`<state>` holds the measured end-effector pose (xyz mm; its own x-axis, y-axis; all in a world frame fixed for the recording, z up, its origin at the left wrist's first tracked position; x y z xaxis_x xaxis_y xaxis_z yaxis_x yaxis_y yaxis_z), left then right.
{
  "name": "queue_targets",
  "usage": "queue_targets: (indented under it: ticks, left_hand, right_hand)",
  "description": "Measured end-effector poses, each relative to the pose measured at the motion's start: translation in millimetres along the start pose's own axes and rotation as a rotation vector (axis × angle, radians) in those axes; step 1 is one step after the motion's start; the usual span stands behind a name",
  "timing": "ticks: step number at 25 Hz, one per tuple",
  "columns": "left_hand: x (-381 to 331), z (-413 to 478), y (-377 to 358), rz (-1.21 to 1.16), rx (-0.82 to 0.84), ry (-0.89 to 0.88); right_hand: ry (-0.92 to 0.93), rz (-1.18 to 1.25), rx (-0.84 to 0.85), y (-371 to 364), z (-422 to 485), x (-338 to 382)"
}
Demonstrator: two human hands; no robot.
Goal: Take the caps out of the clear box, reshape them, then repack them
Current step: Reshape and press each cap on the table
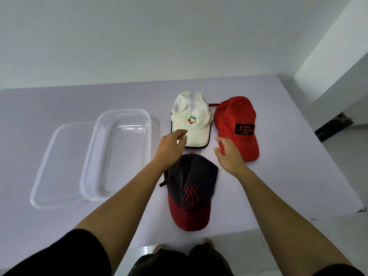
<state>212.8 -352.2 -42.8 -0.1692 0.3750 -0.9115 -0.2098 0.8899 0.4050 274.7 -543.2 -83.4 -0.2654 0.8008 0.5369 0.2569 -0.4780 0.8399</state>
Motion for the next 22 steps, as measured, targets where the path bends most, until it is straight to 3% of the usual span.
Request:
queue_targets:
  ticks: [4,7,12,15,17,19,22]
  left_hand:
    - [-20.0,20.8,-29.8,0.094,0.122,-0.04]
    - [-28.7,34.2,-68.7,0.181,0.217,-0.067]
    - [-16.5,50.5,-158.1,0.313,0.415,0.072]
    - [3.2,52.0,-196.7,0.426,0.465,0.178]
    - [11.5,50.6,-215.2,0.498,0.469,0.226]
    - [16.0,49.9,-226.9,0.528,0.403,0.248]
    - [16.9,54.7,-235.9,0.656,0.242,0.109]
  right_hand:
    - [-0.079,-0.071,-0.094,14.7,1.7,-20.7]
    - [-0.108,-0.216,-0.075,25.2,7.6,-47.7]
    - [-0.217,-0.469,0.157,31.9,27.5,-121.9]
    - [-0.118,-0.475,0.311,26.6,35.8,-150.2]
    - [-0.049,-0.472,0.355,23.6,39.5,-161.4]
    - [-0.02,-0.473,0.246,24.6,42.8,-168.1]
    - [-0.001,-0.516,0.149,22.9,42.2,-171.9]
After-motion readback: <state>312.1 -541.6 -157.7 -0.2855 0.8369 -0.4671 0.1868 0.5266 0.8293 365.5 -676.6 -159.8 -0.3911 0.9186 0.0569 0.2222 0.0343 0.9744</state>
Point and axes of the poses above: each hand's wrist, its own z-axis towards the middle knuckle, its own y-axis out of the back of the hand, x = y × z, the point moved 3 cm from there along z, towards the middle knuckle, and after that the axes turned 12 degrees about -z, right-handed, at the moved point
